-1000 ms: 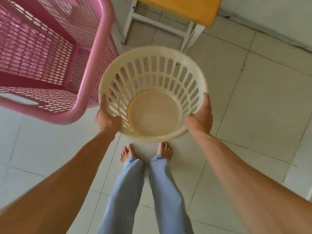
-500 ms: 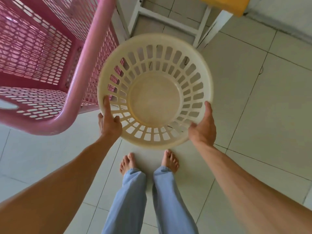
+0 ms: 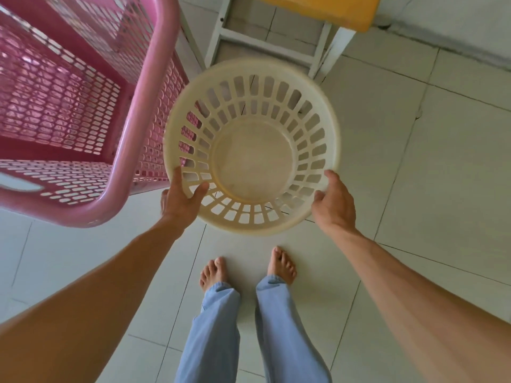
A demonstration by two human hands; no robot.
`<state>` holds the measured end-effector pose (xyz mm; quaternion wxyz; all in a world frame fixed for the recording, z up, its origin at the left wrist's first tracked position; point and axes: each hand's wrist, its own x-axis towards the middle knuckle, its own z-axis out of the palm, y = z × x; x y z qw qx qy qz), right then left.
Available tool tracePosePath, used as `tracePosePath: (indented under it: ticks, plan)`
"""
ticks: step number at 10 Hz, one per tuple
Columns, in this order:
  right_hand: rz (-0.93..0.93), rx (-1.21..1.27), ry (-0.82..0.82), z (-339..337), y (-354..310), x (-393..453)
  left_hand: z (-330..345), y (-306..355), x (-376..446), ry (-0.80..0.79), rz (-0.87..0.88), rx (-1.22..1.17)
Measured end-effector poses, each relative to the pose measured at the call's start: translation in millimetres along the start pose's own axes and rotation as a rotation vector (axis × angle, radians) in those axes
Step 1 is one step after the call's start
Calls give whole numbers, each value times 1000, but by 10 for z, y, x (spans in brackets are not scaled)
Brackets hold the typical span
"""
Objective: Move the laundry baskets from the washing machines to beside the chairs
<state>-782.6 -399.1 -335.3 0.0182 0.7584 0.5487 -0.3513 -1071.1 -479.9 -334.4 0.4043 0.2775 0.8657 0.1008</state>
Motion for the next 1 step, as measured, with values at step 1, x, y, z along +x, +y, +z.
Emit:
tracePosePath:
  ticks: [1]
  plan:
    - [0,10,-9,-264,-59,-315,-208,176,-396,-52,-60,-12]
